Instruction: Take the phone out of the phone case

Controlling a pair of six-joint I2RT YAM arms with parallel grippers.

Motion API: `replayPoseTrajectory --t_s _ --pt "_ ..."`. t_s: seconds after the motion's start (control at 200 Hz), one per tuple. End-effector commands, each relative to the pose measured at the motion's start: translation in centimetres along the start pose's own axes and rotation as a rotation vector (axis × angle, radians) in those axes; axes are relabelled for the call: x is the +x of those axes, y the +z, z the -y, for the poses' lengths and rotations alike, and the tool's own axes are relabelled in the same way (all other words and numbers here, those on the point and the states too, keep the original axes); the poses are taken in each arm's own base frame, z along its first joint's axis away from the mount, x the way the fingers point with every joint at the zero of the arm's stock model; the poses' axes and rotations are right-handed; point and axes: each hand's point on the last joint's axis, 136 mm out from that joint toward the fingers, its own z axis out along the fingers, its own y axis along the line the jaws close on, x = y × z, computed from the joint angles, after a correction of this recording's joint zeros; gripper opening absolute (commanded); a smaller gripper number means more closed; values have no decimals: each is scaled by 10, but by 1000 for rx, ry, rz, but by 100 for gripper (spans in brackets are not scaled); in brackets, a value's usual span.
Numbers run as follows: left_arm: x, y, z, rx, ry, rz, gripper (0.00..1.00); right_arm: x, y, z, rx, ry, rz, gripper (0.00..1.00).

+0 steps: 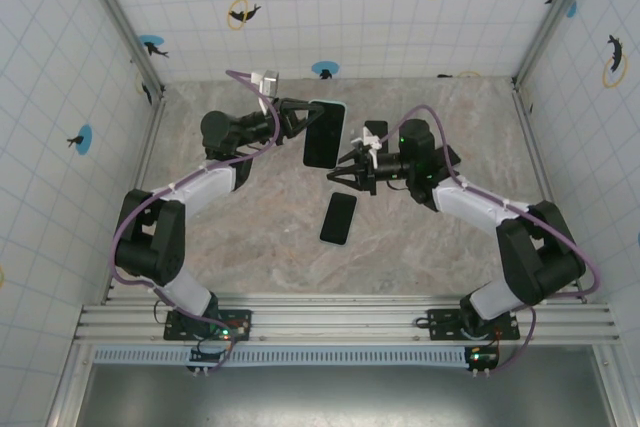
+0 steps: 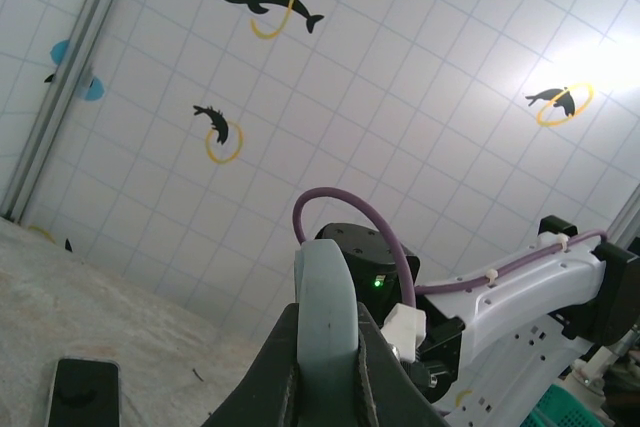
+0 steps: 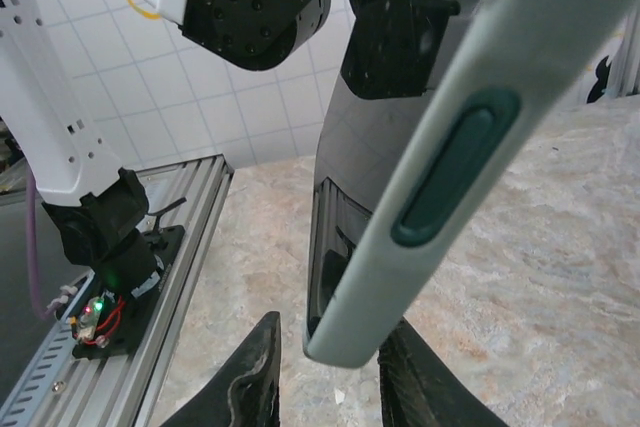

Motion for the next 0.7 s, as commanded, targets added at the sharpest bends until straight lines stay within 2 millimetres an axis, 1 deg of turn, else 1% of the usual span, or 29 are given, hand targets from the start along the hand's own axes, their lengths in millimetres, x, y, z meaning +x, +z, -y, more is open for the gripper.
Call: replayPoseTrajectory --t_s 0.0,0.16,0.255,0.335,0.531,0.626,0.691 --pt "-5 0 9 33 51 12 0 -23 4 0 -24 -55 40 28" --pt "-5 1 10 37 48 10 0 -22 6 4 -30 -35 28 22" --pt "-5 2 11 39 46 8 0 -23 7 4 -34 -36 26 17" --pt "-5 1 12 38 47 8 0 -21 7 3 -44 -39 14 16" --pt "-6 2 13 32 46 8 0 -13 8 -6 -75 -48 -4 22" --pt "-5 2 11 30 44 6 0 -10 7 -5 -63 -50 -11 29" --pt "-5 1 11 28 43 8 0 -10 7 -5 -56 -56 -10 30"
